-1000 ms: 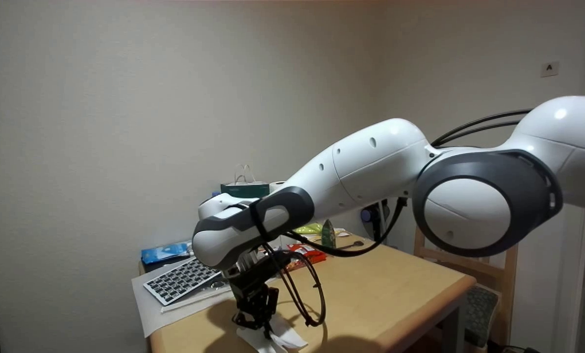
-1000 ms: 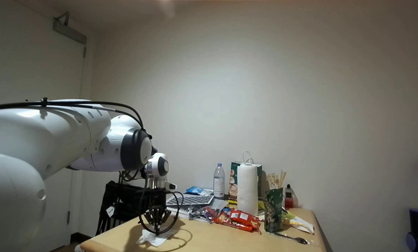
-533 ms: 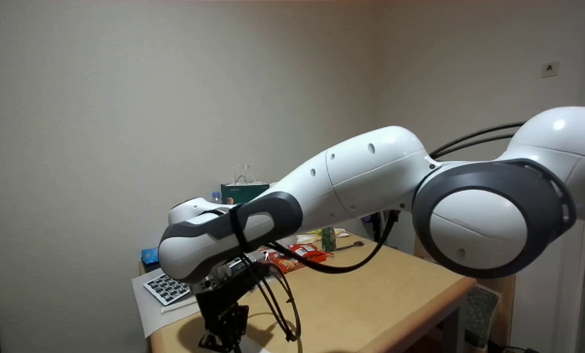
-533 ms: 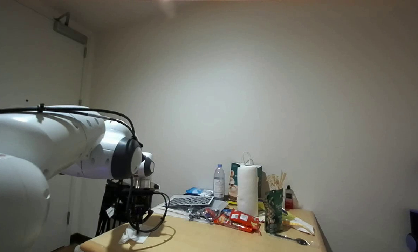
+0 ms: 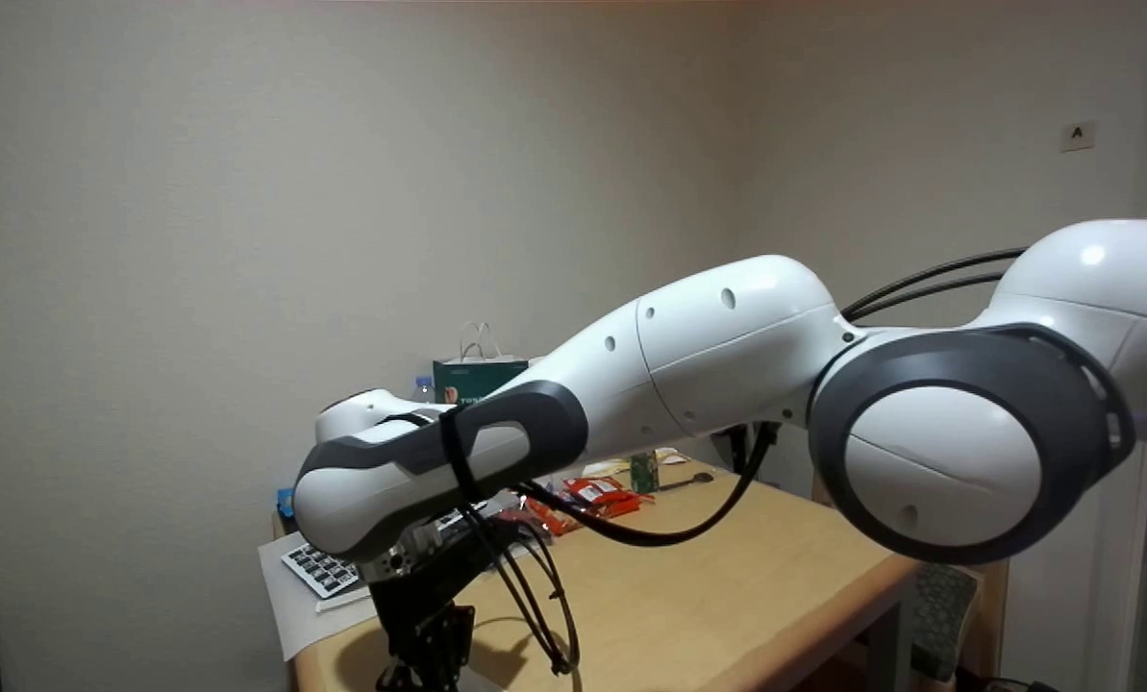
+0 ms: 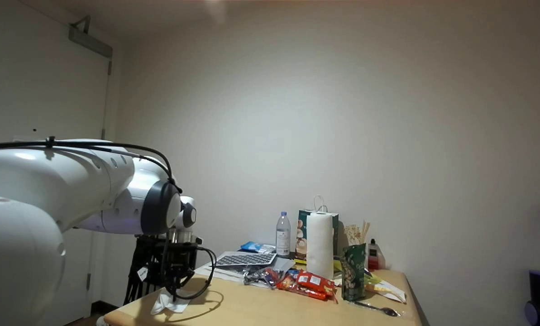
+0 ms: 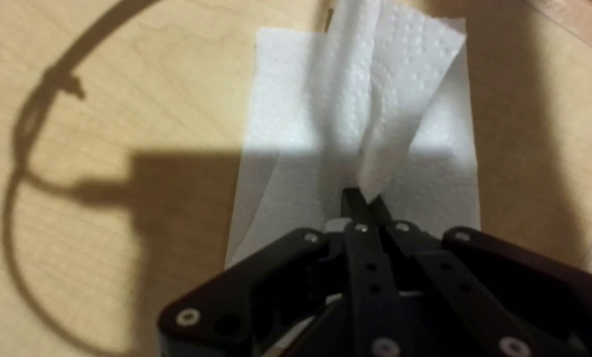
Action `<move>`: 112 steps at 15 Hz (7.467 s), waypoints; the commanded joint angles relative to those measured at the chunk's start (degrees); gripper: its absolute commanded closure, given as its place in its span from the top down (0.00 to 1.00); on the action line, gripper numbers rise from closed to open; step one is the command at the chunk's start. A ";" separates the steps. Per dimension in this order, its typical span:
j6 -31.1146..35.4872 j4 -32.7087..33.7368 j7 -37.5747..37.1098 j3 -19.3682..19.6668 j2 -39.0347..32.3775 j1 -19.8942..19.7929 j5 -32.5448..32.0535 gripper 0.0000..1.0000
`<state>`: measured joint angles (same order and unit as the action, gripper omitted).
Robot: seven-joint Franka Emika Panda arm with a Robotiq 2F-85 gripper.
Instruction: Wipe the table with the cloth
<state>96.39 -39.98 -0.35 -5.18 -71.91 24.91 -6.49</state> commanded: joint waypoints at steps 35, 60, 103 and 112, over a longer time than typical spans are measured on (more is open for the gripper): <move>-1.45 -12.47 -30.80 9.96 5.63 -12.72 4.68 0.00; -6.91 -8.99 -35.73 12.58 4.25 -17.84 9.32 0.01; -29.61 7.40 -14.18 6.10 -6.19 -3.28 3.22 0.00; -28.35 7.09 -14.32 6.57 -6.19 -1.09 3.59 0.00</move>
<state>67.83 -33.78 -15.83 1.52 -77.43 23.25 -2.50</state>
